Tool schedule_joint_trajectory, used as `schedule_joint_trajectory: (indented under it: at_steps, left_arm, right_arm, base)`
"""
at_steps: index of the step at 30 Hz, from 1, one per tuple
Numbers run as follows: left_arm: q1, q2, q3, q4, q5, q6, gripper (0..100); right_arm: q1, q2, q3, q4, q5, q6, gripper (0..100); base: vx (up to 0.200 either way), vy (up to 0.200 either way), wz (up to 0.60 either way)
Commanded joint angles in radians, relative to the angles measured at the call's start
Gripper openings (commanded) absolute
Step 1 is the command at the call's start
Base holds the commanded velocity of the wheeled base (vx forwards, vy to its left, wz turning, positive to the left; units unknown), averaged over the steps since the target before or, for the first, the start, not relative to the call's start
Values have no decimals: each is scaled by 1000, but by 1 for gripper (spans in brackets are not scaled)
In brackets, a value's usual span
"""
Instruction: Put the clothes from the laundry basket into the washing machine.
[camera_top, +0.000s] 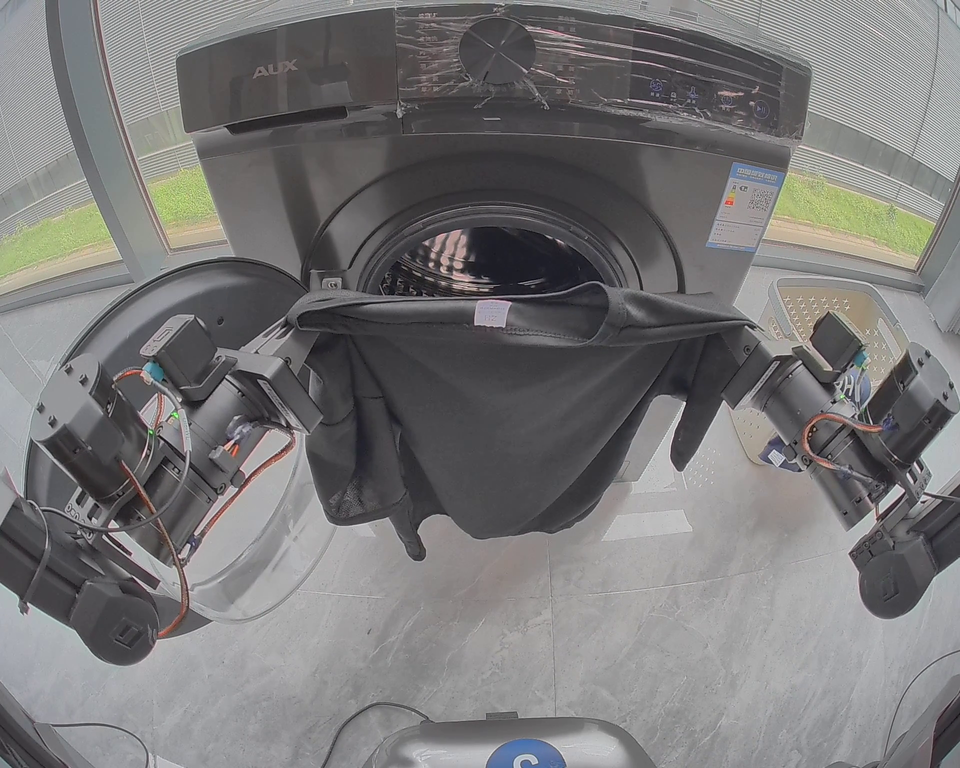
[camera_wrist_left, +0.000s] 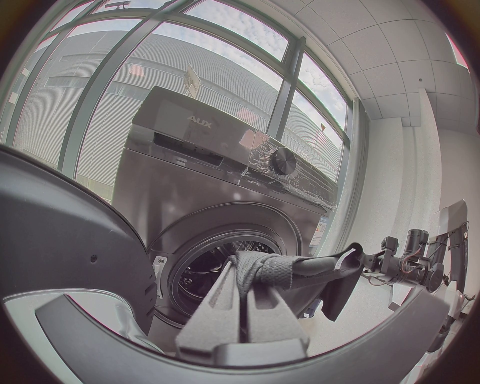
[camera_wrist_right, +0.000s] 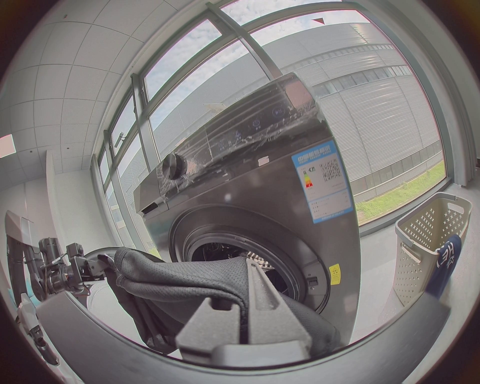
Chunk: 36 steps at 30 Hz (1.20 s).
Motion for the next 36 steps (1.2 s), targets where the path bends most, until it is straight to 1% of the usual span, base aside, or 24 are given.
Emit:
schedule_joint_trajectory:
  at_steps: [1, 7, 20, 27, 28, 31, 32, 33, 34, 36]
  left_arm:
    - [2, 2, -1, -1, 0, -1, 0]
    - [19, 4, -2, -1, -1, -4, 0]
    - [19, 1, -1, -1, -1, -6, 0]
    - [8, 7, 1, -1, -6, -6, 0]
    - [-13, -1, -13, -1, -21, -12, 0]
    - [-49, 19, -84, 16, -64, -16, 0]
    - [-49, 19, -84, 16, -64, -16, 0]
    - [-67, 47, -102, 25, -64, -15, 0]
    - [-102, 82, -113, 25, -61, -10, 0]
    - [-136, 119, -139, 27, -69, -10, 0]
  right_arm:
    - [-15, -28, -14, -16, -1, 0, 0]
    - [-28, -38, -20, -14, 1, 1, 0]
    - [-28, -38, -21, -14, 1, 1, 0]
    - [-2, -26, 12, -13, 4, 6, 0]
    - [41, -2, 48, -14, 5, 6, 0]
    - [96, 75, 46, -14, -2, 8, 0]
    - [96, 75, 46, -14, -2, 8, 0]
    - [116, 112, 46, -14, -4, 8, 0]
    - [140, 161, 42, -14, -5, 6, 0]
    - [165, 201, 28, -14, -4, 8, 0]
  base:
    - [0, 0, 0]
    - [0, 0, 0]
    - [0, 0, 0]
    - [0, 0, 0]
    - [0, 0, 0]
    - [0, 0, 0]
    - [0, 0, 0]
    - [0, 0, 0]
    - [0, 0, 0]
    - [0, 0, 0]
